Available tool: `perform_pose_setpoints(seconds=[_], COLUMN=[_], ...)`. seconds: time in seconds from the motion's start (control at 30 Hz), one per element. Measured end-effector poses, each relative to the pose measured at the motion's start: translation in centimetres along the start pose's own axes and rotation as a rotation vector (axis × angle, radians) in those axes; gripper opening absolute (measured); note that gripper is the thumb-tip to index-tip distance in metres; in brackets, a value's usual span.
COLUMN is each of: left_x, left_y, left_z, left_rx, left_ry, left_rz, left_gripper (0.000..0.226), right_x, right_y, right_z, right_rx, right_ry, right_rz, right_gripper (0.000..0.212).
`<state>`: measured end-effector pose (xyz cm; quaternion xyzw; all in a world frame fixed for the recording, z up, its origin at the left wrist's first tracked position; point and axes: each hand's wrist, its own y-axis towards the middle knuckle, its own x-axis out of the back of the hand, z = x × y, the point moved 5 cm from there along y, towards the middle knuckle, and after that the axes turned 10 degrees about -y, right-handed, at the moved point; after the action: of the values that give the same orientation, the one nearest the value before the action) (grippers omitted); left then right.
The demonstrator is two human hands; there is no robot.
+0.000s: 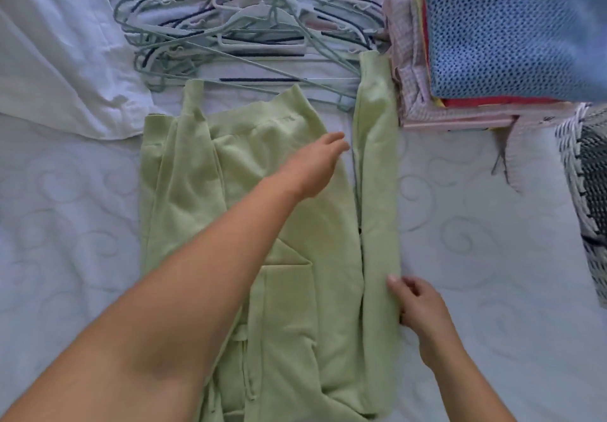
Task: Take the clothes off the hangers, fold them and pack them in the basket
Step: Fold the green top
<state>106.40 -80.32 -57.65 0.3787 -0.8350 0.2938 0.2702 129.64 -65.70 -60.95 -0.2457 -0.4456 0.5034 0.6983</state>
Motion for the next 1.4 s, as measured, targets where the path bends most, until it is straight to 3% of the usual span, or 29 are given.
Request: perform_pose_setpoints(seconds=[0.1, 0.23, 0.33, 0.47, 0.5, 0.57, 0.63, 0.73, 0.83, 0.87, 0.93, 1.0, 1.1, 1.17, 1.27, 1.4], left_x=[-0.6, 0.4, 2.8, 8.4, 9.4, 10.3, 9.8, 9.9, 8.2, 6.5, 1.9, -2.6, -5.8, -6.1, -5.1, -3.1], left_y=[3.6, 4.9, 3.9, -1.1, -2.6, -5.4, -7.8, -10.9, -14.3, -15.7, -18.1, -20.2, -21.6, -21.8, -22.8, -26.3], left_z=[0.8, 1.2, 0.7, 3.5, 5.2, 9.1, 12.4, 13.7, 10.1, 8.9, 6.6, 5.4, 5.2, 5.3, 5.7, 7.3], left_rx=[0.038, 0.059, 0.030, 0.095, 0.142, 0.287, 0.426, 0.393, 0.210, 0.229, 0.278, 0.327, 0.366, 0.390, 0.406, 0.435], left_ry=[0.157, 0.300, 0.092, -0.626, -0.712, -0.709, -0.674, -0.526, -0.406, -0.466, -0.585, -0.574, -0.376, -0.361, -0.722, -1.381], left_rz=[0.145, 0.113, 0.028, -0.226, -0.287, -0.351, -0.397, -0.631, -0.735, -0.690, -0.454, -0.200, 0.004, 0.063, 0.045, -0.246], left_gripper=[0.056, 0.033, 0.027, 0.025, 0.028, 0.034, 0.027, 0.018, 0.026, 0.022, 0.018, 0.035, 0.041, 0.038, 0.035, 0.040], right_x=[-0.6, -0.2, 0.2, -1.6, -2.9, -6.4, -10.2, -13.1, -12.1, -11.1, -8.1, -5.8, -6.1, -6.6, -6.4, -8.2], right_y=[-0.5, -1.1, -3.0, -7.9, -9.2, -10.8, -11.4, -10.8, -9.1, -7.9, -4.0, -1.0, 1.5, 1.9, 0.2, -4.7], right_z=[0.1, -0.4, 0.7, 4.2, 4.6, 3.8, 1.5, -1.7, -2.0, -1.3, 0.9, 4.5, 9.2, 11.4, 14.8, 21.9], right_rx=[0.010, 0.071, 0.138, 0.289, 0.268, 0.173, 0.029, -0.071, -0.189, -0.197, -0.090, 0.045, -0.047, -0.144, 0.036, 0.513], right_ry=[0.053, 0.140, 0.269, 0.417, 0.439, 0.405, 0.246, -0.025, -0.020, 0.000, 0.011, 0.108, 0.403, 0.458, 0.459, 0.525], right_rz=[0.163, 0.026, 0.007, 0.421, 0.538, 0.712, 0.799, 0.849, 0.814, 0.704, 0.290, 0.001, 0.022, 0.050, -0.039, 0.239], right_gripper=[0.017, 0.005, 0.008, 0.048, 0.047, 0.035, 0.042, 0.045, 0.024, 0.027, 0.028, 0.022, 0.021, 0.018, 0.003, 0.016])
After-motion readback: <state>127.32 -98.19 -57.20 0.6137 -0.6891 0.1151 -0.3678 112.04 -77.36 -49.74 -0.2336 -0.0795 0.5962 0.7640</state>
